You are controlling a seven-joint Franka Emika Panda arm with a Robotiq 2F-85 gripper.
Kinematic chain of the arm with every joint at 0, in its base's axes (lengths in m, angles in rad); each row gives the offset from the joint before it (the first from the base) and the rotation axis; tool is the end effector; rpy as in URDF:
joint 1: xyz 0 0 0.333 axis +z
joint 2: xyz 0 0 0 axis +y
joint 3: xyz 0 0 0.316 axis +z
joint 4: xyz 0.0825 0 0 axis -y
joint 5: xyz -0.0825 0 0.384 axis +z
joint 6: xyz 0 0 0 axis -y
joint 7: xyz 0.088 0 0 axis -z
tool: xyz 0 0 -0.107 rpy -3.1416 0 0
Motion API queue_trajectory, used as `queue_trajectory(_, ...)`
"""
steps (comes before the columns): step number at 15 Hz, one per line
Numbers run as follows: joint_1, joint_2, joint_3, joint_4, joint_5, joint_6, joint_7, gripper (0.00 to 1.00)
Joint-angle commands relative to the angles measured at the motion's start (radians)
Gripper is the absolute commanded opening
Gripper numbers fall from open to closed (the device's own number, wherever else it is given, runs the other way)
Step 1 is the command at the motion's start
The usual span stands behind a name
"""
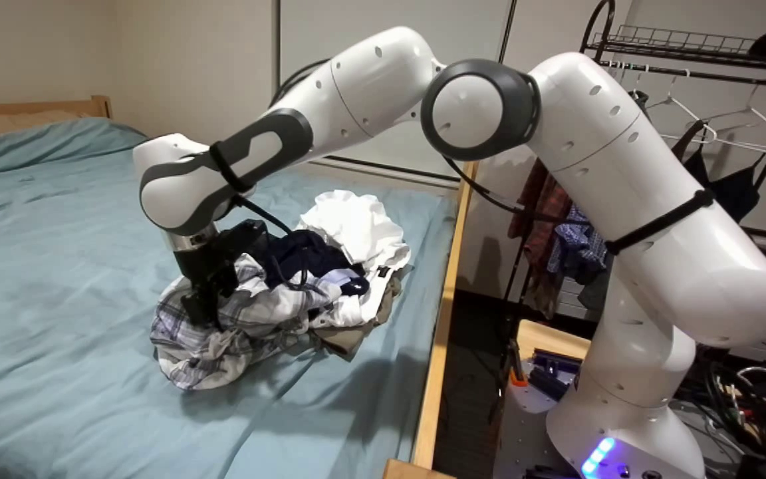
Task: Put the checked shirt on the pile of clothes on the right
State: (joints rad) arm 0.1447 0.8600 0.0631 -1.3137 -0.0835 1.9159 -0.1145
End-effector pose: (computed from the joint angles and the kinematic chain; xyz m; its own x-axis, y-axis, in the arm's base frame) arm 0.7021 0.1324 0.2017 0.9099 0.3280 -0.2541 0.3372 -0.9414 -0.0080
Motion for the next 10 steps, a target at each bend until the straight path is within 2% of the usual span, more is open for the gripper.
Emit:
queue_trajectory(1, -0.040, -0.007, 0.040, 0.005, 0.039, 0.018, -0.066, 0.42)
queue_trajectory(7, -0.091, -0.006, 0.081, 0.007, 0.164, 0.004, -0.074, 0.04)
queue_trajectory(8, -0.094, -0.012, 0.081, 0.002, 0.183, 0.011, -0.067, 0.06)
queue_trajectory(10, -0.137, -0.053, 0.102, -0.028, 0.263, 0.008, -0.069, 0.04)
